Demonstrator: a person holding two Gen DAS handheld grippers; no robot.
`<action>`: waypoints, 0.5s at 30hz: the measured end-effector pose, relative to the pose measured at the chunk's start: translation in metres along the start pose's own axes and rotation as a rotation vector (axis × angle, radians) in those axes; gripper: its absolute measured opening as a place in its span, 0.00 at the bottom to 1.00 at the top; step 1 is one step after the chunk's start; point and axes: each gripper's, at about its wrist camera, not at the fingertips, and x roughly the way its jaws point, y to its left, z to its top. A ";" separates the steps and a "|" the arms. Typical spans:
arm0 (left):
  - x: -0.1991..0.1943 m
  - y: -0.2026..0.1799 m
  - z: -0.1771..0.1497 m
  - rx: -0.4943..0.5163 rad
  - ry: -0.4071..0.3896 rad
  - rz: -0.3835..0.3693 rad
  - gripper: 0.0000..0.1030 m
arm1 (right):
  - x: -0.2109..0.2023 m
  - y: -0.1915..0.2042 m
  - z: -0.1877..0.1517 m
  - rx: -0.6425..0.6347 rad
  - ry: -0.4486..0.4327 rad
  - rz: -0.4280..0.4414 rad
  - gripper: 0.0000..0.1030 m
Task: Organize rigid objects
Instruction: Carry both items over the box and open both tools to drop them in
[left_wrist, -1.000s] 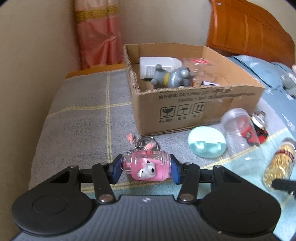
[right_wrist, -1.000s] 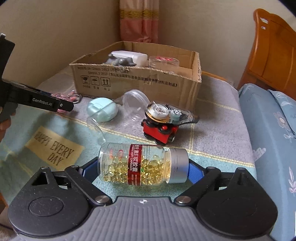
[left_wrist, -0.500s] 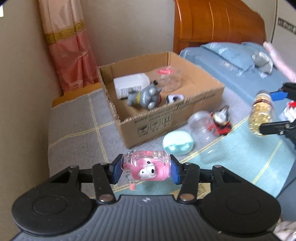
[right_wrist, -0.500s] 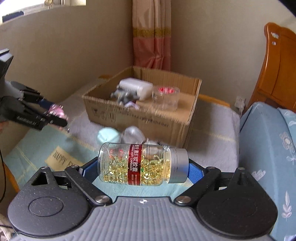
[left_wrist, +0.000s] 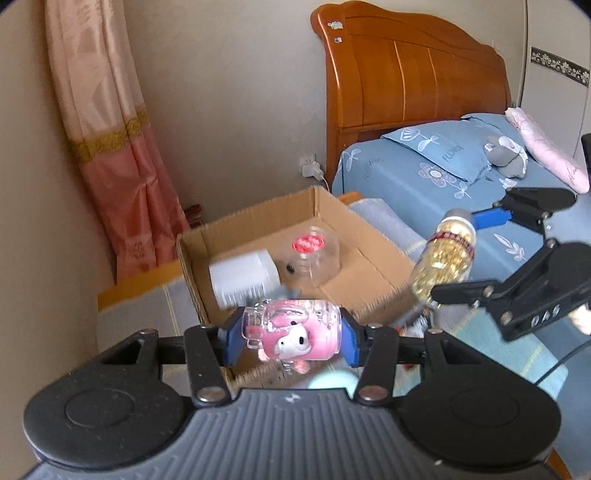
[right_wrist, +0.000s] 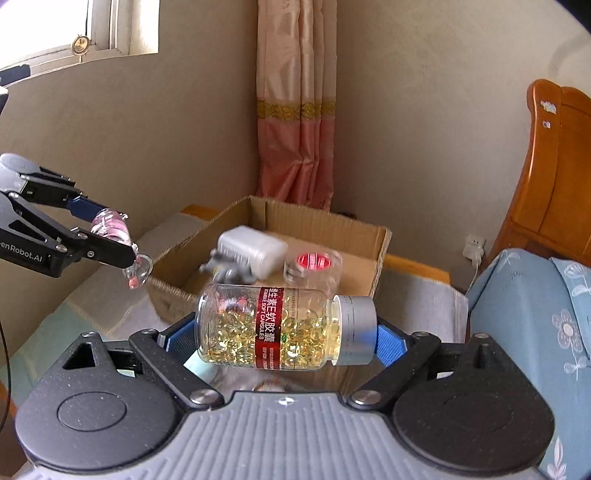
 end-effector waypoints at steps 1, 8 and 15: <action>0.004 0.001 0.005 0.001 0.001 0.002 0.48 | 0.004 -0.001 0.004 -0.001 0.000 -0.003 0.94; 0.032 0.009 0.038 -0.009 0.001 0.016 0.48 | 0.043 -0.010 0.022 0.011 0.017 -0.025 0.94; 0.067 0.019 0.066 -0.024 0.015 0.039 0.48 | 0.065 -0.016 0.025 0.046 0.027 -0.004 1.00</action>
